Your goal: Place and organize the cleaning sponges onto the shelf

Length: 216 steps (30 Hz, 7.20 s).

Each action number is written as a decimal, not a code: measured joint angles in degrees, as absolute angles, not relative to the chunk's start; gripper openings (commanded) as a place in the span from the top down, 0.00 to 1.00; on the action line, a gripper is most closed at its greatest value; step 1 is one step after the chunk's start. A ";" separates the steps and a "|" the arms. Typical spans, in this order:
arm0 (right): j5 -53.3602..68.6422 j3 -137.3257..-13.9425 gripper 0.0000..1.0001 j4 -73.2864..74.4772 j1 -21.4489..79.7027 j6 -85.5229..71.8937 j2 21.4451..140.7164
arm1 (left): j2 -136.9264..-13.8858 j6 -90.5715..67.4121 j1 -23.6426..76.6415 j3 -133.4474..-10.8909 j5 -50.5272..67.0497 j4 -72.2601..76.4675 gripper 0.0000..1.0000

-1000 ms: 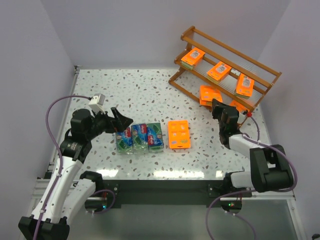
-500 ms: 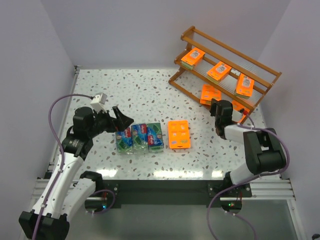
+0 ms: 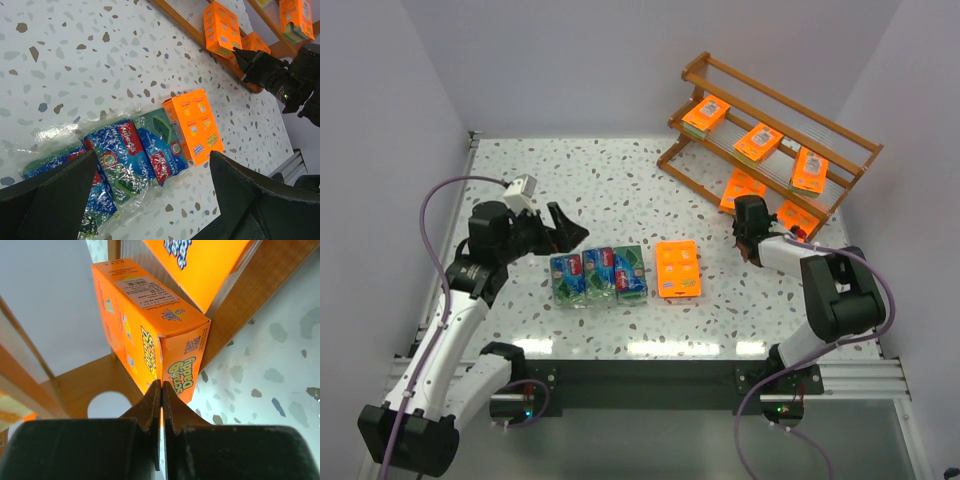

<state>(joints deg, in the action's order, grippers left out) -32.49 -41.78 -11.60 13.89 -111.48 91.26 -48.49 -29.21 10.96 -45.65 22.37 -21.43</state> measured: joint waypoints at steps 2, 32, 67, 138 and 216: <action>-33.78 -42.87 1.00 -9.08 13.89 -112.46 92.12 | -49.15 -29.08 10.96 -45.91 22.39 -21.47 0.00; -31.24 -47.55 0.36 -18.11 16.99 -112.29 98.50 | -49.32 -28.95 10.96 -48.12 22.50 -20.71 0.00; 26.94 -21.06 0.39 4.45 15.38 -57.25 62.54 | -37.89 -32.38 10.96 -40.36 22.09 -19.62 0.00; -5.48 -46.76 1.00 -42.44 18.41 -88.33 100.12 | -40.95 -31.88 10.96 -40.36 20.78 -19.59 0.00; 14.70 -34.41 0.35 3.33 43.42 -65.91 74.30 | -35.46 -31.00 10.96 -40.69 18.81 -21.78 0.00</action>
